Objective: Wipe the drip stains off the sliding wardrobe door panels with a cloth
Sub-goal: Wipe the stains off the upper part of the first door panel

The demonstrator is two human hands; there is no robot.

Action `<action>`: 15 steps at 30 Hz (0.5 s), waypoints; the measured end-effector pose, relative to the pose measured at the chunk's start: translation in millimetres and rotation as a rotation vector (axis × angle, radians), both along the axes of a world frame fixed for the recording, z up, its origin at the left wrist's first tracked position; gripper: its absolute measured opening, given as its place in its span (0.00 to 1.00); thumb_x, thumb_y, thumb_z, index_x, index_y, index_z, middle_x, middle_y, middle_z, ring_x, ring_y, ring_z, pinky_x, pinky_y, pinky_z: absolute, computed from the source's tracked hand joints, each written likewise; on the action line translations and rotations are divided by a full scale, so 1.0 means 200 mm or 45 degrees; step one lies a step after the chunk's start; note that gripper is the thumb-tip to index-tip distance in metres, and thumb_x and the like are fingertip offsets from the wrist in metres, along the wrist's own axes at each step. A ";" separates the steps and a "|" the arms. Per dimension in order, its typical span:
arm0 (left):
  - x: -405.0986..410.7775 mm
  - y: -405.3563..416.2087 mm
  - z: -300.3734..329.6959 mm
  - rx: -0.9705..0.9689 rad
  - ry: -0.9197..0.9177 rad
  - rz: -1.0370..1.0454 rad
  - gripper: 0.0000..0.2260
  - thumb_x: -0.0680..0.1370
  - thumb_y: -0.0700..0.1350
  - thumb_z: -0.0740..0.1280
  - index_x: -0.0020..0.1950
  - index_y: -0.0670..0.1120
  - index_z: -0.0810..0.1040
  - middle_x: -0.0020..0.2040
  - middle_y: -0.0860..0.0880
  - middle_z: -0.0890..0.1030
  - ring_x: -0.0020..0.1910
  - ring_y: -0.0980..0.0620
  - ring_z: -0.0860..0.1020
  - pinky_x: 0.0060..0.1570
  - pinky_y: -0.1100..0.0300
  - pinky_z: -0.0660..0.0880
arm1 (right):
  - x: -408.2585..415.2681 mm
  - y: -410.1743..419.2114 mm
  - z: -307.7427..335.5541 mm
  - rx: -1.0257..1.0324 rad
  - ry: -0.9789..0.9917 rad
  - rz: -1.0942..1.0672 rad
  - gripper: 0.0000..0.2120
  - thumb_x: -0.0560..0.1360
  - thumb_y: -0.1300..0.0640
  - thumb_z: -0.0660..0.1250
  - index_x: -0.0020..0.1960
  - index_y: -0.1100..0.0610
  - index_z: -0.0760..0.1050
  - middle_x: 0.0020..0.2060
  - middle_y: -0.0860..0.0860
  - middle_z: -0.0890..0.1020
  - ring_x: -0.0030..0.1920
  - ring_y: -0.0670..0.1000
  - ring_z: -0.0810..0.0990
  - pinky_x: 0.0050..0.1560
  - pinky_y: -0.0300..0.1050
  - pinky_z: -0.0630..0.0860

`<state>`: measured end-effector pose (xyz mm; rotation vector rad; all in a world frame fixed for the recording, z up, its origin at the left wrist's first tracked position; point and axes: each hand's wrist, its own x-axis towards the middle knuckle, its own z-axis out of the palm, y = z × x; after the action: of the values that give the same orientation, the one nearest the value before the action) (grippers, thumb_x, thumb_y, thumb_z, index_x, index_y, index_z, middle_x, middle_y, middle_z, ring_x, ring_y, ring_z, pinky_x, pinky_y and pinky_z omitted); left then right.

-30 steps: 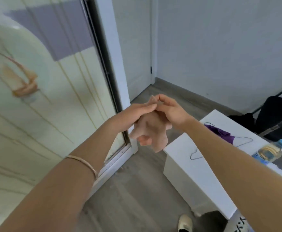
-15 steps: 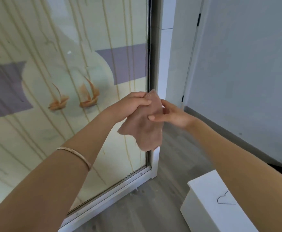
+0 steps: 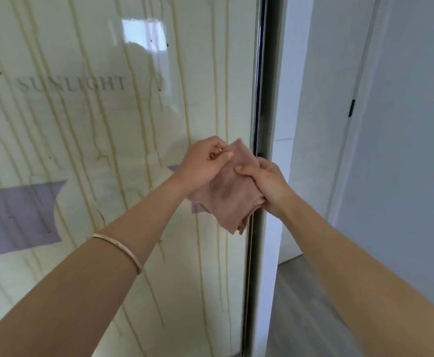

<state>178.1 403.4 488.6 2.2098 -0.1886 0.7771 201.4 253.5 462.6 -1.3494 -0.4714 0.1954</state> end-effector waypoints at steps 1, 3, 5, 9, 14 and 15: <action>0.04 0.02 0.08 -0.007 -0.070 0.083 0.02 0.76 0.41 0.67 0.48 0.45 0.77 0.39 0.52 0.78 0.38 0.56 0.77 0.44 0.63 0.73 | 0.06 0.04 0.09 0.050 -0.014 -0.055 0.03 0.76 0.64 0.67 0.48 0.61 0.74 0.42 0.57 0.80 0.42 0.54 0.80 0.41 0.45 0.77; 0.10 0.07 0.23 -0.066 -0.192 0.190 0.06 0.76 0.40 0.66 0.53 0.43 0.77 0.39 0.55 0.76 0.35 0.56 0.75 0.42 0.67 0.73 | 0.15 0.11 0.24 0.185 -0.031 -0.145 0.04 0.76 0.63 0.67 0.46 0.59 0.72 0.39 0.55 0.78 0.39 0.51 0.78 0.37 0.43 0.76; 0.14 0.12 0.38 -0.055 -0.316 0.267 0.08 0.77 0.40 0.65 0.54 0.42 0.76 0.40 0.54 0.76 0.34 0.58 0.75 0.40 0.71 0.71 | 0.24 0.18 0.39 0.318 -0.091 -0.226 0.06 0.77 0.61 0.67 0.44 0.57 0.70 0.38 0.52 0.77 0.38 0.50 0.77 0.41 0.45 0.76; 0.22 0.25 0.71 0.102 -0.570 0.442 0.11 0.76 0.39 0.65 0.57 0.40 0.75 0.51 0.47 0.77 0.45 0.55 0.73 0.44 0.73 0.65 | 0.39 0.37 0.67 0.390 -0.376 -0.417 0.09 0.78 0.56 0.66 0.42 0.53 0.67 0.38 0.48 0.74 0.38 0.46 0.75 0.43 0.42 0.73; 0.33 0.38 0.95 0.349 -0.741 0.568 0.15 0.76 0.39 0.64 0.62 0.38 0.73 0.61 0.43 0.74 0.61 0.48 0.73 0.53 0.69 0.62 | 0.55 0.59 0.86 0.283 -0.822 -0.475 0.08 0.81 0.55 0.62 0.44 0.55 0.70 0.38 0.44 0.72 0.38 0.40 0.72 0.44 0.33 0.68; 0.36 0.41 0.97 0.385 -0.747 0.579 0.16 0.76 0.39 0.64 0.63 0.38 0.73 0.64 0.42 0.73 0.63 0.46 0.72 0.57 0.66 0.64 | 0.57 0.63 0.85 0.251 -0.908 -0.475 0.08 0.82 0.55 0.59 0.46 0.56 0.73 0.42 0.43 0.74 0.42 0.38 0.73 0.47 0.28 0.66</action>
<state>249.9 485.0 681.9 2.2697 -0.0904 1.7436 314.6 378.6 633.4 -1.2617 -0.7930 -0.6460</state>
